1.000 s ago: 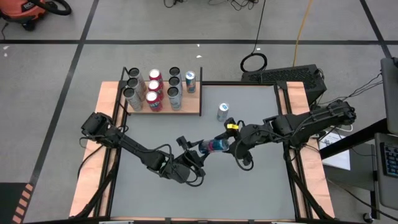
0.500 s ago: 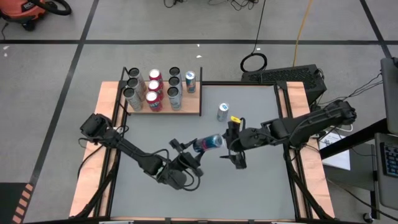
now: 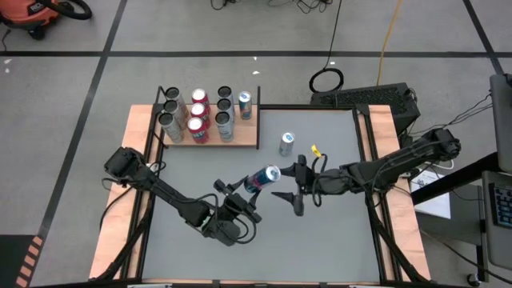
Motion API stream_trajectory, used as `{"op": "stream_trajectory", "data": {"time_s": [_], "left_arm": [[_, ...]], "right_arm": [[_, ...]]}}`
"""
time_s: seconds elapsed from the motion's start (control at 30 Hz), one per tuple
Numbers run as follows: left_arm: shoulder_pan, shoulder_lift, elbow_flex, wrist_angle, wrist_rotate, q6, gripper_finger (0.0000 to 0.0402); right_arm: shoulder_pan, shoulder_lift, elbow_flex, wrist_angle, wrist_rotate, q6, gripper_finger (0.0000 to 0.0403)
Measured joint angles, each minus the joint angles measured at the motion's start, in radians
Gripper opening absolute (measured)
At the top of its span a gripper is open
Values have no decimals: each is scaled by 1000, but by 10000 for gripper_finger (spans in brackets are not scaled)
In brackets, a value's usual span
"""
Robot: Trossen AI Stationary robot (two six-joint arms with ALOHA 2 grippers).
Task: Place canned beverage on shelf
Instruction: Put the bottom blue soda can on the shelf aligned with the other blue soda can
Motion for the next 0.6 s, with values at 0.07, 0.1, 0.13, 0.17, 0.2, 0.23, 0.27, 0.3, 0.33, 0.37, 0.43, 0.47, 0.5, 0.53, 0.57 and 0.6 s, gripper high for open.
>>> {"op": "stream_trajectory", "data": {"time_s": [0.07, 0.1, 0.13, 0.17, 0.2, 0.23, 0.27, 0.3, 0.33, 0.37, 0.43, 0.47, 0.5, 0.53, 0.57, 0.6], "left_arm": [[1, 13, 0, 7, -23, -11, 226], [3, 17, 0, 8, -34, -24, 226], [3, 20, 0, 2, -44, -32, 226], [3, 21, 0, 2, -49, -45, 226], [5, 22, 0, 2, -50, -55, 226], [9, 26, 0, 5, -53, -67, 226], [11, 33, 1, 11, -62, -76, 226], [13, 36, 1, 6, -65, -75, 226], [14, 41, 0, -2, -68, -71, 226], [18, 49, -1, -1, -69, -71, 226], [28, 67, 0, 15, -81, -78, 226], [29, 71, 0, 9, -86, -77, 226], [32, 76, 0, 6, -88, -78, 226], [39, 84, 0, 19, -92, -78, 226], [44, 91, 0, 31, -100, -78, 226], [45, 93, 0, 36, -109, -74, 226]], "right_arm": [[0, -12, 33, -96, -3, 47, 282], [-2, -18, 64, -176, -3, 70, 282], [-5, -21, 109, -268, -1, 86, 282], [-8, -23, 159, -370, 0, 99, 282], [-10, -23, 213, -478, 0, 112, 282], [-11, -20, 269, -581, 0, 117, 282], [-12, -11, 327, -673, 0, 119, 282], [-19, -4, 386, -743, -1, 117, 282], [-23, 5, 444, -804, -1, 109, 282], [-28, 13, 497, -858, -5, 96, 282], [-48, 31, 600, -934, -34, 67, 282], [-63, 45, 650, -964, -73, 53, 282], [-78, 61, 695, -995, -132, 39, 283], [-95, 81, 736, -1031, -185, 32, 284], [-110, 103, 778, -1069, -220, 27, 287], [-123, 128, 815, -1104, -240, 26, 291]]}}
